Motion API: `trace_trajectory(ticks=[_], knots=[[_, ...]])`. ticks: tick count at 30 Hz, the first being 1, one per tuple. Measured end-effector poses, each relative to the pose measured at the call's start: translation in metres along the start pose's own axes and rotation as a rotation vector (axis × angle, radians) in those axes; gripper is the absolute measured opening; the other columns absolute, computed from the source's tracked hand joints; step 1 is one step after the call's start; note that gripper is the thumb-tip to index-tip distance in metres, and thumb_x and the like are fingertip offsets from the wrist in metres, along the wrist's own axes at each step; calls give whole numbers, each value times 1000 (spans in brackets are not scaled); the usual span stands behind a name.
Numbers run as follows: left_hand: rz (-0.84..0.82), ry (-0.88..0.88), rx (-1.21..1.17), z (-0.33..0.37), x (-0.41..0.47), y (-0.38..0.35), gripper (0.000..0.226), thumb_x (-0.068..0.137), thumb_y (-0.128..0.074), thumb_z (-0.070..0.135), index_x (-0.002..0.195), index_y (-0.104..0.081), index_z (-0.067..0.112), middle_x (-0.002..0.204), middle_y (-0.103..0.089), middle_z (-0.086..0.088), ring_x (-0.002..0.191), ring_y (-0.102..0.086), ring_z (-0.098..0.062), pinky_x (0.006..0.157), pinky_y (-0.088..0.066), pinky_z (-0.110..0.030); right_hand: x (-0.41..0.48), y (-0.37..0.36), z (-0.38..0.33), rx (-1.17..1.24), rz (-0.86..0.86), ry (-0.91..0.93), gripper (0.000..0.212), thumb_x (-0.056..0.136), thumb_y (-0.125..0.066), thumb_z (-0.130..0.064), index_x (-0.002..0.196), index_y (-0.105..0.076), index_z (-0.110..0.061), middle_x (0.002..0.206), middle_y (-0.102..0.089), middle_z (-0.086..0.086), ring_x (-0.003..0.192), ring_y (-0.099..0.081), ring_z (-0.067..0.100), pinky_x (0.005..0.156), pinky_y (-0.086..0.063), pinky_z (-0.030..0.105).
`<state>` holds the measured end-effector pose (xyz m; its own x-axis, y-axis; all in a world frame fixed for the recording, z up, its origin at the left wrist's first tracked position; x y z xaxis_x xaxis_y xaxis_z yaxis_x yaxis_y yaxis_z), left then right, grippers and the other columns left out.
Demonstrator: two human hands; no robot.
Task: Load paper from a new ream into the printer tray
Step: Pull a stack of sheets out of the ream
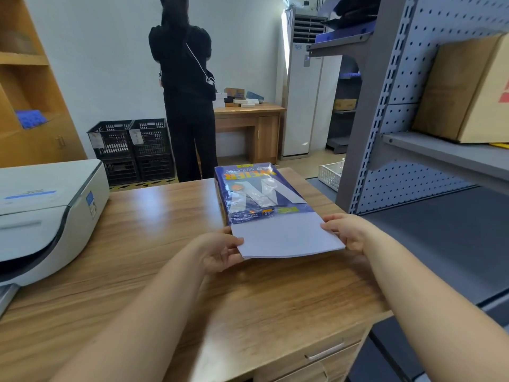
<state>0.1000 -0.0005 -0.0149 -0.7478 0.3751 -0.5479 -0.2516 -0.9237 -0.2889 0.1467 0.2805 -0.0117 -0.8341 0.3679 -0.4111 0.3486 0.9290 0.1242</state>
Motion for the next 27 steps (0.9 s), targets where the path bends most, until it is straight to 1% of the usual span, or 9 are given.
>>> trace_trajectory(ticks=[2,4,9,13,15,19,23,25,27], knots=[[-1,-13,5,0,-2,-2,34,95,-46,-9,125,-52,4,105,-66,-19,85,-66,-31,40,-55,-32,-4,0,0,25,17,17,26,92,-58,-1,116,-55,-10,97,-66,15,77,-65,24,44,-55,24],[-6,-23,10,0,-5,-4,34,95,-44,-10,126,-51,2,111,-64,-20,86,-65,-32,40,-55,-33,-8,-1,1,22,42,46,27,92,-58,-1,118,-55,-8,91,-65,13,70,-63,21,40,-51,20],[-10,-22,-21,-3,-9,-3,33,95,-42,-12,125,-49,0,125,-57,-24,90,-63,-36,42,-56,-36,-16,-1,6,-9,78,59,28,92,-60,-3,119,-59,-9,100,-67,13,60,-60,16,34,-43,16],[-26,-21,-21,-4,-17,-4,33,97,-40,-11,126,-50,0,117,-59,-24,86,-63,-37,41,-56,-33,-22,-1,7,-3,80,59,24,92,-60,-2,115,-61,-9,95,-66,11,40,-62,8,33,-42,15],[-23,-20,-20,-4,-20,-4,33,97,-41,-10,127,-50,-1,111,-60,-24,85,-63,-36,41,-56,-32,-24,-1,6,13,82,66,23,92,-60,-1,114,-61,-9,91,-65,11,37,-60,6,34,-44,16],[-11,-18,-14,-6,-26,-4,36,96,-42,-10,130,-49,1,114,-60,-23,87,-64,-35,42,-56,-31,-30,-2,10,24,64,58,20,93,-58,-2,111,-62,-9,90,-65,10,39,-62,8,36,-47,18],[-12,-37,-34,-10,-32,-5,36,96,-41,-12,129,-49,-1,130,-55,-23,105,-59,-35,41,-56,-31,-32,-3,15,20,58,47,23,94,-57,-4,115,-62,-10,93,-66,9,54,-66,13,39,-51,20],[-18,-34,-48,-12,-33,-6,36,96,-41,-13,128,-49,-1,132,-54,-23,109,-58,-35,42,-56,-32,-32,-2,18,30,57,39,23,94,-57,-4,116,-62,-10,96,-67,10,57,-67,14,40,-52,22],[-20,-25,-57,-15,-34,-5,35,95,-41,-13,127,-49,0,130,-54,-23,111,-58,-37,43,-57,-34,-34,-1,22,32,55,33,23,94,-57,-4,116,-61,-9,103,-68,12,70,-67,19,42,-54,24]])
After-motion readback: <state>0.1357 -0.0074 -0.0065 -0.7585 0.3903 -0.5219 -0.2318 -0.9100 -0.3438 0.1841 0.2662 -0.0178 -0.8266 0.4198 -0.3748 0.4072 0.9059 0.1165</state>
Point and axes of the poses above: each hand's wrist, its own x-axis towards the middle knuckle, its own y-axis out of the back of the hand, z = x × y, the point moved 3 cm from there along x, towards the middle knuckle
